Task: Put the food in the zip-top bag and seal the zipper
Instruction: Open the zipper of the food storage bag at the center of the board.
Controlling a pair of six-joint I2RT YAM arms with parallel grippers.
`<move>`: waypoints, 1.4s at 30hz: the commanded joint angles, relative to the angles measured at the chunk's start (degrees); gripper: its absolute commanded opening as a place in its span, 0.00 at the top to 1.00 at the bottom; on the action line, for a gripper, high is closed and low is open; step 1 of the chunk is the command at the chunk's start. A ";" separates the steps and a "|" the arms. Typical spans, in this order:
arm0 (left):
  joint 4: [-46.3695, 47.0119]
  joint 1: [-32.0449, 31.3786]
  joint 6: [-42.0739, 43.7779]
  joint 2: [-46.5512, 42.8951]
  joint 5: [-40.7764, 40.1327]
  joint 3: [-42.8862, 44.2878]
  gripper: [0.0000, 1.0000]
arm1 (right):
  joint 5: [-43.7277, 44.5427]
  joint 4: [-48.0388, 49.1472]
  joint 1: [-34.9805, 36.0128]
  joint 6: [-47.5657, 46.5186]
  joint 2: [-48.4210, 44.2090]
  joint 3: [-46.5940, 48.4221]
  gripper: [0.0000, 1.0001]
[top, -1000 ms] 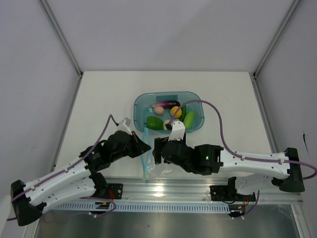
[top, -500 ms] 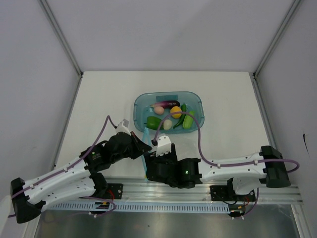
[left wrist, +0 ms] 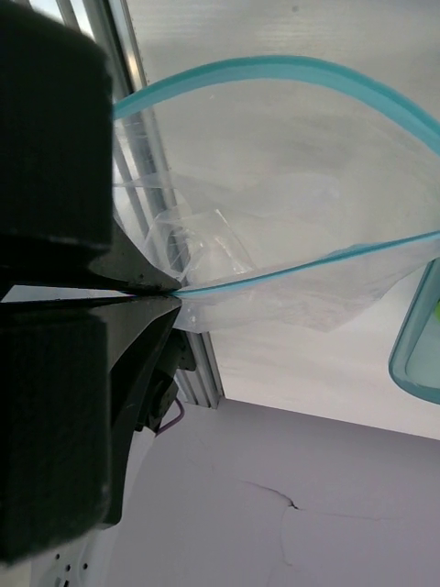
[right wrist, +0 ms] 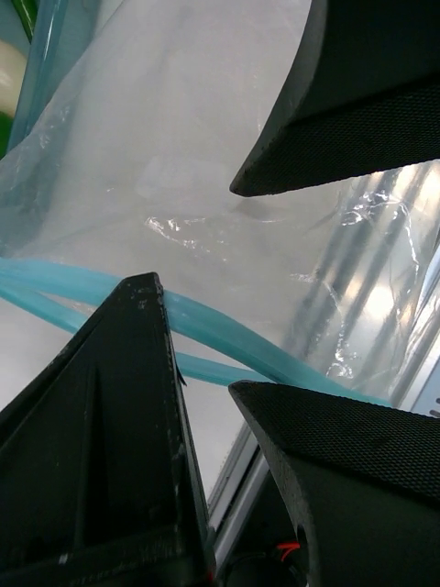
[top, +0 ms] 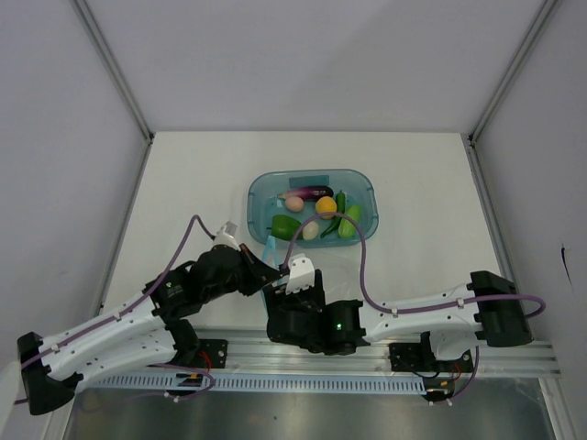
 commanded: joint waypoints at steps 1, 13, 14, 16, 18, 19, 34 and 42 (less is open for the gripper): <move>1.49 -0.55 -2.53 -1.00 1.98 -0.24 0.99 | 5.25 4.33 0.32 0.44 -1.54 -1.34 0.18; 3.95 -0.55 -5.08 -1.96 4.27 -1.90 0.99 | 6.67 6.33 -0.20 3.17 0.05 -2.65 0.43; 4.21 -0.55 -5.08 -2.31 4.36 -2.08 0.99 | 5.88 6.95 -0.47 3.08 -0.65 -3.78 0.46; 4.30 -0.55 -5.25 -2.40 4.36 -2.43 0.99 | 4.83 9.32 -0.64 2.64 -1.27 -5.10 0.55; 4.48 -0.55 -5.25 -2.41 4.36 -2.61 0.99 | 3.77 10.46 -0.91 2.73 -1.98 -6.60 0.60; 4.57 -0.55 -5.25 -2.41 4.36 -2.70 0.99 | 3.59 10.56 -0.91 2.99 -2.06 -6.87 0.67; 7.55 -0.55 3.69 -6.00 2.70 -4.45 0.18 | -0.01 12.31 -2.93 4.57 -5.23 -10.55 1.00; 0.71 -0.55 11.27 -16.37 -3.98 -3.41 0.01 | -2.03 13.81 -4.77 5.19 -6.72 -12.85 1.00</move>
